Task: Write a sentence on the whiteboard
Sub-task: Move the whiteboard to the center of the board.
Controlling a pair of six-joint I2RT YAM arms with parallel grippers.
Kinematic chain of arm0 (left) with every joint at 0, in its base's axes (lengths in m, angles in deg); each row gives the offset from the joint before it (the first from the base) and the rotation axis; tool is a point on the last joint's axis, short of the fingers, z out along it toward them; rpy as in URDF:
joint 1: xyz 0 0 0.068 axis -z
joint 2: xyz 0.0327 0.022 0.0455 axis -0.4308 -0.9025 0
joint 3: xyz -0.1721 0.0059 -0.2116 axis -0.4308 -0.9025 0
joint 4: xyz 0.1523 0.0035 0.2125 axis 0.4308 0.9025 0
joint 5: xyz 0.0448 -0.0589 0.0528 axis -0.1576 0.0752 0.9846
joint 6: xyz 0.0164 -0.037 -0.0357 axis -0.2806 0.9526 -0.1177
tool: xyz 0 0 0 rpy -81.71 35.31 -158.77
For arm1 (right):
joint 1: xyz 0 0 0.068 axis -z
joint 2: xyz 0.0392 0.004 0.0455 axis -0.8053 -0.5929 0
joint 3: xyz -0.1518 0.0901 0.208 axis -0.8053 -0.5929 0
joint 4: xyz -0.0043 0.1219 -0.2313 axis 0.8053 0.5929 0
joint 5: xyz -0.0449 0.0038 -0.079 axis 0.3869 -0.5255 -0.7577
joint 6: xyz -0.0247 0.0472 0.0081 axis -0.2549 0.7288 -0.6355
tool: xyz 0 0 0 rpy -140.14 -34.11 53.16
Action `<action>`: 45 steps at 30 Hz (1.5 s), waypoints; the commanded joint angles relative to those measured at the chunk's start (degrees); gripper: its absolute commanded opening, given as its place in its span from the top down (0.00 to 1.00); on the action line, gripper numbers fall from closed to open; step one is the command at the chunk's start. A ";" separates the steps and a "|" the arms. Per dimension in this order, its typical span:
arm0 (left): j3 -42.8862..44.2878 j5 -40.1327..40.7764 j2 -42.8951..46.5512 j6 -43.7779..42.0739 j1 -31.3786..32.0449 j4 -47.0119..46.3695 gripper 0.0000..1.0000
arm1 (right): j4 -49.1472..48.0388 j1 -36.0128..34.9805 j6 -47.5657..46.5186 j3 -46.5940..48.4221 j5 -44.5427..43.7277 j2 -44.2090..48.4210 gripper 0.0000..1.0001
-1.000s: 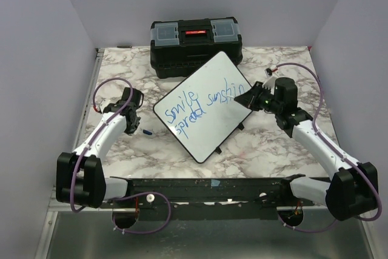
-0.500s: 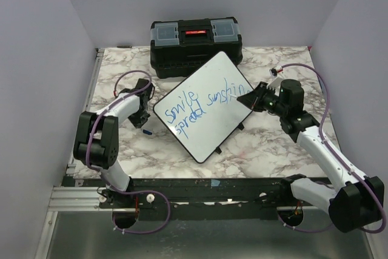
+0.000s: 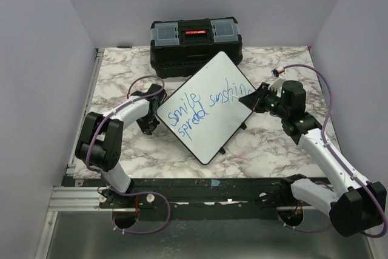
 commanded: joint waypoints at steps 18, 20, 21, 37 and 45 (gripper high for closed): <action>-8.47 -0.92 27.28 -1.46 -2.54 -3.13 0.84 | 0.70 -16.73 -6.15 12.91 4.82 -7.63 0.99; -11.69 -2.43 32.74 -3.45 -3.40 -6.53 0.65 | -0.83 -20.30 -6.02 13.79 3.49 -9.70 0.99; -13.67 -4.04 36.18 -4.37 -3.75 -8.45 0.57 | -1.65 -21.72 -5.79 14.19 2.96 -10.75 0.99; -24.51 -38.96 70.42 -6.34 -4.33 -39.84 0.23 | -36.63 -29.45 15.58 16.07 2.87 -22.88 0.99; -27.75 -43.28 68.39 6.30 -4.33 -61.62 0.21 | -50.95 -30.39 21.94 16.94 10.26 -25.82 0.99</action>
